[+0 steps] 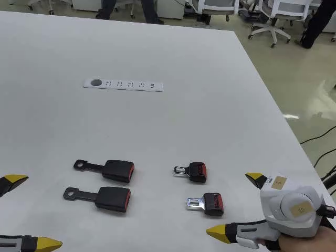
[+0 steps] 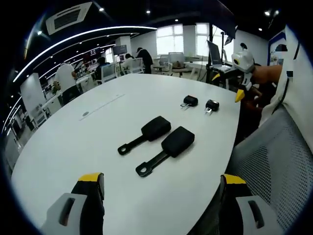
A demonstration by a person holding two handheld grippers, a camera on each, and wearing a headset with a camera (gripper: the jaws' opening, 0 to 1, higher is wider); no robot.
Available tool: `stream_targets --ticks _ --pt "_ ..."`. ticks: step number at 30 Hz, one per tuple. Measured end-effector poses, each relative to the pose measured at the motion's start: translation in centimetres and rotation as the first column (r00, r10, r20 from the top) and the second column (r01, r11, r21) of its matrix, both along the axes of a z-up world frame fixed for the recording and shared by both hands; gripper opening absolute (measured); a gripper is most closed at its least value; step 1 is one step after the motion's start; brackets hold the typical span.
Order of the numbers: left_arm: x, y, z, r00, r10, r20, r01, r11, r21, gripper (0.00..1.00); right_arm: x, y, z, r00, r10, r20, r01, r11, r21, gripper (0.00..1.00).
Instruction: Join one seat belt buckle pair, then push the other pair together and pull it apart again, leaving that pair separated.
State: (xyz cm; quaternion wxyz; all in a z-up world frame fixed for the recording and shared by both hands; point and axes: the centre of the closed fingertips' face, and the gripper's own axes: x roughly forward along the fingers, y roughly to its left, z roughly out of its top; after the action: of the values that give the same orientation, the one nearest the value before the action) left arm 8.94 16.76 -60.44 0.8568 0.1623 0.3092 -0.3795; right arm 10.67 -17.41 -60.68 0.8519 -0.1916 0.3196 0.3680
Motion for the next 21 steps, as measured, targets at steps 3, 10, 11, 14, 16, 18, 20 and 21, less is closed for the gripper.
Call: stream_targets --ticks 3,10,11,14,16,18,20,21 --pt "0.15 0.17 -0.06 1.000 0.000 0.001 0.000 1.000 -0.001 1.00 0.05 -0.08 -0.01 1.000 -0.003 0.000 0.003 1.000 0.000 0.99" --pt "0.12 0.10 -0.06 1.000 -0.002 0.000 0.002 1.000 0.001 1.00 0.13 -0.08 -0.06 1.000 -0.002 -0.001 0.002 1.000 -0.001 0.99" --pt "0.12 0.14 -0.08 1.000 -0.001 0.000 0.001 1.000 0.001 1.00 0.13 -0.05 -0.05 1.000 -0.001 -0.001 0.001 1.000 0.000 0.99" --pt "0.08 0.17 -0.11 1.000 0.000 -0.001 0.000 1.000 0.001 1.00 0.09 0.03 -0.10 1.000 0.002 -0.002 -0.002 1.000 0.000 0.99" --pt "0.03 0.08 -0.05 1.000 0.001 -0.002 -0.001 1.000 0.001 1.00 0.03 0.05 -0.18 1.000 0.003 -0.004 -0.003 1.000 0.000 0.99" --pt "-0.06 -0.07 0.02 1.000 0.001 -0.002 -0.001 1.000 0.001 1.00 -0.03 0.03 -0.19 1.000 0.002 -0.006 -0.002 1.000 -0.001 0.99" --pt "-0.13 -0.21 0.10 1.000 0.001 -0.002 -0.001 1.000 0.001 1.00 -0.06 0.03 -0.23 1.000 0.002 -0.007 -0.002 1.000 -0.001 0.99" --pt "-0.15 -0.25 0.12 1.000 0.001 -0.002 -0.001 1.000 0.001 1.00 -0.09 0.02 -0.23 1.000 0.003 -0.006 -0.003 1.000 -0.001 0.99"
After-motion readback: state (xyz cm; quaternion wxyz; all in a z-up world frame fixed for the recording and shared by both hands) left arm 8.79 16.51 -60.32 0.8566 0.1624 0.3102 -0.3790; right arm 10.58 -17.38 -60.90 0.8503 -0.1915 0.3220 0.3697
